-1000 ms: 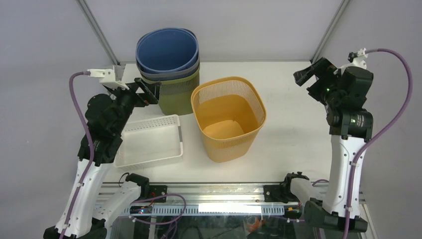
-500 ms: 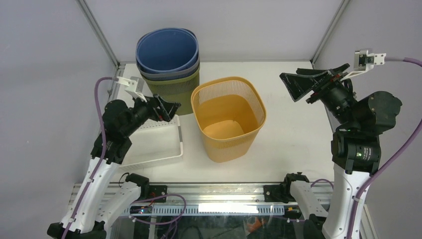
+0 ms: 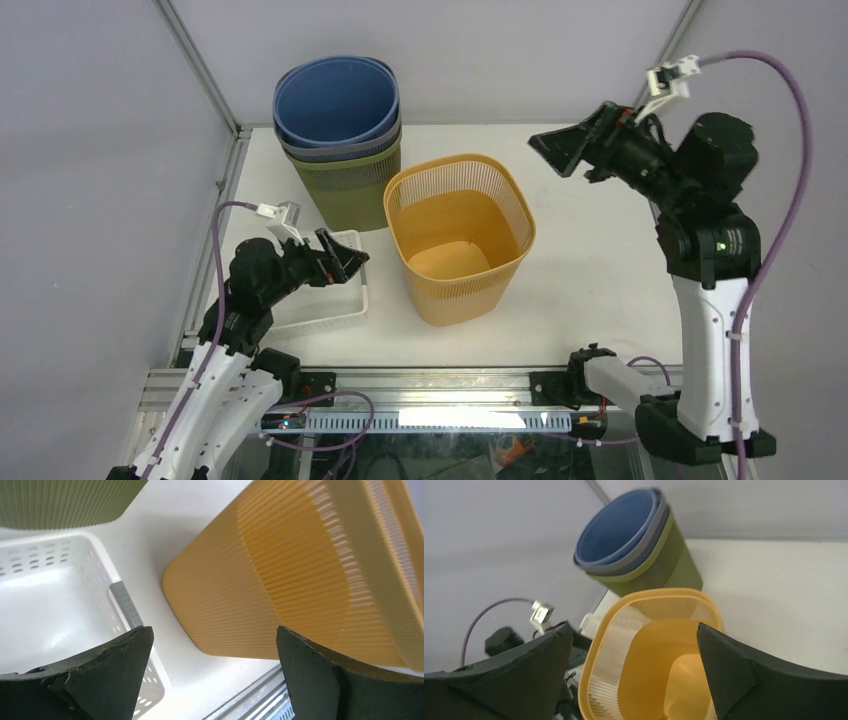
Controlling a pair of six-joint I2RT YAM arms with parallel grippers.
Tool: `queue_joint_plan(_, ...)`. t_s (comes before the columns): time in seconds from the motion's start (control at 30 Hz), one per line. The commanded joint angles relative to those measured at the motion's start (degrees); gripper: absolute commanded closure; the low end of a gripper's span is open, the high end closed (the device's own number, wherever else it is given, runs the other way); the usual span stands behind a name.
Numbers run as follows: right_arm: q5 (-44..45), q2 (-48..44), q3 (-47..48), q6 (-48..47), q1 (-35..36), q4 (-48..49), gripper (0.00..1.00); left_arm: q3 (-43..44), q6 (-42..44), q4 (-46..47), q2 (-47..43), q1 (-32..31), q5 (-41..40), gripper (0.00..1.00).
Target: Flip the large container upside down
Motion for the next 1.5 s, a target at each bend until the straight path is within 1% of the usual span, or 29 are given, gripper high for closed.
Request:
queue_joint_plan(0.0,18.6,5.5,5.9,-6.2,16.5,-12.4,0.01,3.0,-3.5,0.3,4.7,-0.4,-3.7,0.01)
queue_joint_plan(0.13,38.2,12.9,10.1,-7.8,39.5,-17.7,0.01,7.9,-3.0,-0.9,8.4,-0.3,-8.8,0.01)
queue_joint_plan(0.2,44.5,16.5,12.7,-8.5,48.8,-19.6,0.01,11.1,-2.6,-2.9,10.4,-0.2,-11.4,0.01)
queue_joint_plan(0.23,46.2,18.2,14.1,-8.8,51.2,-20.3,0.01,12.6,-2.6,-4.1,11.3,-0.2,-13.0,0.01)
queue_joint_plan(0.33,49.9,21.9,16.8,-9.2,56.4,-20.8,0.01,18.1,-5.3,-10.8,15.4,0.0,-19.7,0.01)
queue_joint_plan(0.4,48.4,23.4,17.7,-8.8,57.8,-20.6,0.01,24.4,-6.3,-15.4,19.2,0.4,-19.8,0.01)
queue_joint_plan(0.47,47.2,25.3,19.3,-8.6,59.0,-21.7,0.01,27.9,-7.7,-17.3,20.7,0.5,-20.9,0.01)
queue_joint_plan(0.53,50.2,27.3,20.7,-7.6,60.9,-23.3,0.01,29.3,-7.9,-17.2,20.0,0.6,-23.2,0.01)
queue_joint_plan(0.67,53.0,30.7,22.5,-6.0,64.8,-25.9,0.01,31.6,-7.9,-18.6,18.8,0.6,-29.3,0.01)
queue_joint_plan(0.8,57.4,33.3,21.4,-2.7,68.8,-27.8,0.01,32.0,-8.5,-19.2,17.3,0.6,-32.9,0.01)
queue_joint_plan(0.87,58.9,34.4,20.5,-1.7,70.5,-28.7,0.04,31.4,-9.1,-18.2,15.5,0.6,-34.1,0.01)
queue_joint_plan(1.0,60.6,36.1,20.0,-0.8,72.5,-30.1,0.24,29.1,-8.6,-15.7,13.3,0.6,-33.8,0.01)
queue_joint_plan(1.1,60.7,36.4,19.0,-1.3,72.7,-29.1,0.36,28.5,-8.2,-15.9,13.9,0.6,-32.1,0.01)
queue_joint_plan(1.13,60.4,36.5,18.9,-1.9,72.7,-28.8,0.42,28.2,-8.5,-15.8,13.9,0.6,-31.8,0.01)
queue_joint_plan(1.23,60.0,37.1,20.0,-3.9,72.7,-28.7,0.72,27.5,-8.8,-14.7,13.6,0.6,-30.3,0.01)
queue_joint_plan(1.33,61.2,37.9,22.1,-3.3,72.0,-30.1,0.99,27.5,-8.7,-14.1,13.7,0.6,-29.4,0.01)
queue_joint_plan(1.4,63.3,37.2,22.9,-1.7,71.2,-31.3,1.00,27.5,-8.4,-13.5,13.8,0.6,-28.5,0.01)
queue_joint_plan(1.47,63.0,34.9,22.3,-1.1,69.7,-30.5,1.00,27.9,-7.3,-12.4,14.5,0.6,-26.4,0.01)
